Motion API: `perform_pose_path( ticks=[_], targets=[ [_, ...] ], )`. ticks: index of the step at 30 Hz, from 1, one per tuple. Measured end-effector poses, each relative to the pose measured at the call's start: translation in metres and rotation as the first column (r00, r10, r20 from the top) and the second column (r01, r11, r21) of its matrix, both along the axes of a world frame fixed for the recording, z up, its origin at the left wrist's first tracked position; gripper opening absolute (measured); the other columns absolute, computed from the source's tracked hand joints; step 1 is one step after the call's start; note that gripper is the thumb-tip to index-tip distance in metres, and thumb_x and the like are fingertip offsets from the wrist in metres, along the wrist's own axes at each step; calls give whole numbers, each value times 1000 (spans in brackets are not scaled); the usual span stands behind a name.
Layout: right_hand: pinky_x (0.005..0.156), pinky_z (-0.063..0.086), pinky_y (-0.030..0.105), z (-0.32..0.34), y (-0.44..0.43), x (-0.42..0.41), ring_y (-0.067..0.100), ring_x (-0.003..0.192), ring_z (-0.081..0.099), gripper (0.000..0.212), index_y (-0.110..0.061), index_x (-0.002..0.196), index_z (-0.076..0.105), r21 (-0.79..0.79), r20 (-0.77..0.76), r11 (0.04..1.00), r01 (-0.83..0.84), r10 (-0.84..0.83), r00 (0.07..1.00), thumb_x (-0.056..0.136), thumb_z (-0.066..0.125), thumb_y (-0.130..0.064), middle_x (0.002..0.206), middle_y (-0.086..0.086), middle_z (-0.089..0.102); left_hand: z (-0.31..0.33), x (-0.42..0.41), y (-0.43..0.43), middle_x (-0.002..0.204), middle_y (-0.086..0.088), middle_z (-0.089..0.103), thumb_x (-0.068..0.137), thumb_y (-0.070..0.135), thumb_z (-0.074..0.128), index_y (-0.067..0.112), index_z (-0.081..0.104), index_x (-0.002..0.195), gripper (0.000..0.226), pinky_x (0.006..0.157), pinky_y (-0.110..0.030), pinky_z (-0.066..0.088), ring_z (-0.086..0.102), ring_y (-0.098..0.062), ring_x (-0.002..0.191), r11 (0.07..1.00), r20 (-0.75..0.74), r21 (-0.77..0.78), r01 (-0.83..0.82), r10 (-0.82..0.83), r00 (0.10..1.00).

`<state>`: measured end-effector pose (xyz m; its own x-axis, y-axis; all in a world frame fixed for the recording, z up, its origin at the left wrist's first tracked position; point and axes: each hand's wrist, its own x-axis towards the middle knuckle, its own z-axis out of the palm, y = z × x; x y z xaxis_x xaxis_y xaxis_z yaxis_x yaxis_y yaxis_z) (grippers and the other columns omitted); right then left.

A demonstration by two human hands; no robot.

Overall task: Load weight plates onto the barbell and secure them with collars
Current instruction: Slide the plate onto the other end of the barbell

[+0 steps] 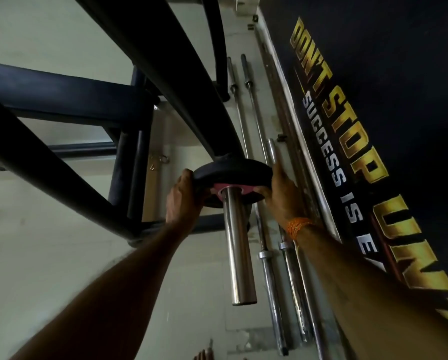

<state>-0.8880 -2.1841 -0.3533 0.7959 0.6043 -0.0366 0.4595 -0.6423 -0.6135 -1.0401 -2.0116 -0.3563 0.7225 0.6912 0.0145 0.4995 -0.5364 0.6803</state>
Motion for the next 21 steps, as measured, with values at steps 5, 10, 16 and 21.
perform_pose_path(
  ticks=[5, 10, 16, 21],
  targets=[
    [96, 55, 44, 1, -39, -41, 33, 123, 60, 59, -7, 141, 40, 54, -65, 998, 31, -28, 998, 93, 70, -23, 133, 17, 60, 4, -46, -34, 94, 11, 52, 95, 32, 65, 17, 46, 109, 28, 59, -9, 34, 54, -2, 74, 998, -5, 15, 56, -56, 998],
    [93, 58, 46, 6, -94, -105, 33, 122, 61, 55, -10, 139, 42, 14, -79, 999, 46, -45, 996, 93, 70, -22, 134, 15, 59, 4, -108, -85, 101, 2, 59, 91, 32, 71, 16, 47, 112, 35, 65, -11, 37, 57, -12, 87, 997, -20, -44, 62, -63, 998],
    [88, 58, 47, 21, -167, -189, 36, 116, 62, 51, -9, 128, 48, -51, -123, 996, 67, -73, 990, 90, 71, -32, 127, 18, 62, 16, -189, -154, 105, 2, 60, 90, 28, 68, 21, 44, 111, 33, 70, -30, 51, 60, -16, 93, 994, -79, -82, 73, -79, 994],
    [95, 50, 34, 64, -225, -276, 34, 123, 60, 65, -9, 146, 43, 2, -116, 1000, 16, -16, 993, 90, 74, -21, 134, 18, 61, 59, -279, -208, 101, 3, 64, 87, 40, 62, 24, 44, 106, 30, 64, -30, 51, 64, -20, 84, 991, -105, -92, 95, -105, 989]
  ],
)
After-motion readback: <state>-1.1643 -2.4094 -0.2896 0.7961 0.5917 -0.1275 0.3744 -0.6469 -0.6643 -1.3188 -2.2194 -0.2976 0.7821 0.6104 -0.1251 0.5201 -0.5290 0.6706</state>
